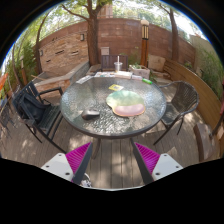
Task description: Arrange mouse
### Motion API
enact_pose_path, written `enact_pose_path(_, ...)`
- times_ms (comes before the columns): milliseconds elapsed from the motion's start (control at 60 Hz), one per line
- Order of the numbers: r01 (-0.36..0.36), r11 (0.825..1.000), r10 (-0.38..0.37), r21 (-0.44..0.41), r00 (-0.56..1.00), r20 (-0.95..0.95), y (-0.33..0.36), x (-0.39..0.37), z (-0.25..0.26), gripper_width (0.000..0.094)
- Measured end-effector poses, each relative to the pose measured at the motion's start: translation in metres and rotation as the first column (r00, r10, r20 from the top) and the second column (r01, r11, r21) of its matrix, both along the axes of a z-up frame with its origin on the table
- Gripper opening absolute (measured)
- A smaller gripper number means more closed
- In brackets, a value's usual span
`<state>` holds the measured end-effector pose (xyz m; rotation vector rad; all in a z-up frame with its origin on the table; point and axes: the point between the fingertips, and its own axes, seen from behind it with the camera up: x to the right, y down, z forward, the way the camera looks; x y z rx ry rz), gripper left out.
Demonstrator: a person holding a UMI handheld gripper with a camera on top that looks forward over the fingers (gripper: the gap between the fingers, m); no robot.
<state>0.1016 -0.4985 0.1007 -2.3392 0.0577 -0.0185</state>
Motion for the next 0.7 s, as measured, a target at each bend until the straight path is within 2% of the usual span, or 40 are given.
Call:
enact_pose_path(217, -0.086, 0.996, 0.087, 0.032, 0.996, -0.034, 0.11, -0.084, -0.062, 0.0846)
enact_pose_path(450, -0.056, 0.998, 0.055, -0.001, 0.995, -0.087, 0.202, -0.128, -0.108, 0.085)
enact_pose_path(700, -0.019, 1.0, 0.019, 0.001, 0.998, -0.065, 0.265, -0.143, -0.114, 0.0841)
